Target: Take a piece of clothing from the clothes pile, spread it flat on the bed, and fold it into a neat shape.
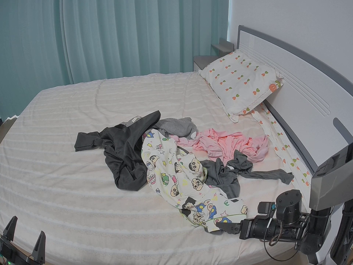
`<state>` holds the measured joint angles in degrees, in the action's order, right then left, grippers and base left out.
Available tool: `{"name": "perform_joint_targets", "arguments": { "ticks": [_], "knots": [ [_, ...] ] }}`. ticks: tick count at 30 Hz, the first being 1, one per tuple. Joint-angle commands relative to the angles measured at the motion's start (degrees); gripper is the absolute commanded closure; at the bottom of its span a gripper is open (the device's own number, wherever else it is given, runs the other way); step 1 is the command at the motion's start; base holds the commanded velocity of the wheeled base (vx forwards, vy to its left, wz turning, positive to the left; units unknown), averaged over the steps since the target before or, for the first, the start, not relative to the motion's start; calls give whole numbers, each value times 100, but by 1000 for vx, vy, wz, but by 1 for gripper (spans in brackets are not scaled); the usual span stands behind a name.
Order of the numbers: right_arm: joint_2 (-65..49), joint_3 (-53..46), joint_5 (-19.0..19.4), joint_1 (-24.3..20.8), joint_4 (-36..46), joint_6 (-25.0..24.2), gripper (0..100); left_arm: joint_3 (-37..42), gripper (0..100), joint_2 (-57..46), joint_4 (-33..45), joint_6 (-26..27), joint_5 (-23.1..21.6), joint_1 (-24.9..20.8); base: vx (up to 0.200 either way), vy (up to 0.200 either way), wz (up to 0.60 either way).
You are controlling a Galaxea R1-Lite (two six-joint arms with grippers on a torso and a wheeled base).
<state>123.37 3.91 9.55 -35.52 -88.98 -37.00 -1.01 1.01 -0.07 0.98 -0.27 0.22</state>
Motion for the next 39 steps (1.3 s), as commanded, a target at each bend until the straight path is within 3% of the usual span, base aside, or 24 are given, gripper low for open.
{"name": "perform_joint_targets", "arguments": {
  "ticks": [1,9,20,24,30,31,39],
  "knots": [
    [-76,233,12,-78,-49,0,0,101,0,-66,-1,-1,0,4,0,0,0],
    [293,707,-32,-280,-41,-132,0,101,0,-66,-1,-1,0,4,0,0,0],
    [636,725,-67,-227,-49,-132,0,101,0,-66,-1,-1,0,4,0,0,0],
    [662,690,-49,-455,-49,-159,0,101,0,-66,-1,-1,0,-4,0,0,0],
    [794,1033,-190,-491,-49,-413,0,101,0,-66,-1,-1,0,4,0,0,0],
    [803,1024,-251,-482,-41,-431,100,101,0,-66,-1,-1,0,4,0,0,0],
    [759,681,-269,-508,-49,-440,100,101,0,-66,-1,-1,0,4,0,0,0]
  ]
}}
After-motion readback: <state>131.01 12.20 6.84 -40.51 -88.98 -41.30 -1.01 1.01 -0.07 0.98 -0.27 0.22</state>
